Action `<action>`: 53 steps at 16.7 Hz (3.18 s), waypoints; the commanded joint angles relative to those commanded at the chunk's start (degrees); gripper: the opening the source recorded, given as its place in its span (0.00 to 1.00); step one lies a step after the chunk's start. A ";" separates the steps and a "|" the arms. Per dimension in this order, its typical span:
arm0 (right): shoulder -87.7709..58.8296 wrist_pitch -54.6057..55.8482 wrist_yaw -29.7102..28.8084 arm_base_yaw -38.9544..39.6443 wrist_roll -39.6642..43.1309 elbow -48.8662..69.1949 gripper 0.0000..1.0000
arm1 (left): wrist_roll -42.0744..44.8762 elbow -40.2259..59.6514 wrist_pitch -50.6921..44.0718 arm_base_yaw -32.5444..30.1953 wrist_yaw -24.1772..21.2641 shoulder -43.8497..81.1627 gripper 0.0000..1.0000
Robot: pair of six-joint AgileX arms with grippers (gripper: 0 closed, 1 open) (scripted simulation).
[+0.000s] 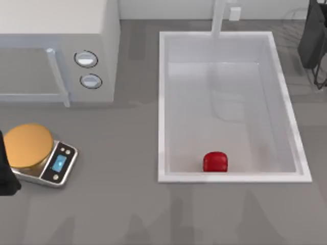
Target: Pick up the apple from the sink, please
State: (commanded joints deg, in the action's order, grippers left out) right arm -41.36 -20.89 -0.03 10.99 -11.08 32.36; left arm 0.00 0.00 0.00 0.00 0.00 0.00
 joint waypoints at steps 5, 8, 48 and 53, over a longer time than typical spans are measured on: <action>-26.88 -13.55 -0.04 7.06 -7.28 20.91 1.00 | 0.00 0.00 0.00 0.00 0.00 0.00 1.00; -42.84 -21.58 -0.07 11.24 -11.62 33.26 1.00 | 0.00 0.00 0.00 0.00 0.00 0.00 1.00; -98.23 -14.27 -0.29 21.45 -22.64 52.39 0.55 | 0.00 0.00 0.00 0.00 0.00 0.00 1.00; -98.23 -14.27 -0.29 21.45 -22.64 52.39 0.17 | 0.00 0.00 0.00 0.00 0.00 0.00 1.00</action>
State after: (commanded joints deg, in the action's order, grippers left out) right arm -139.58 -35.16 -0.32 32.44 -33.71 84.75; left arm 0.00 0.00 0.00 0.00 0.00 0.00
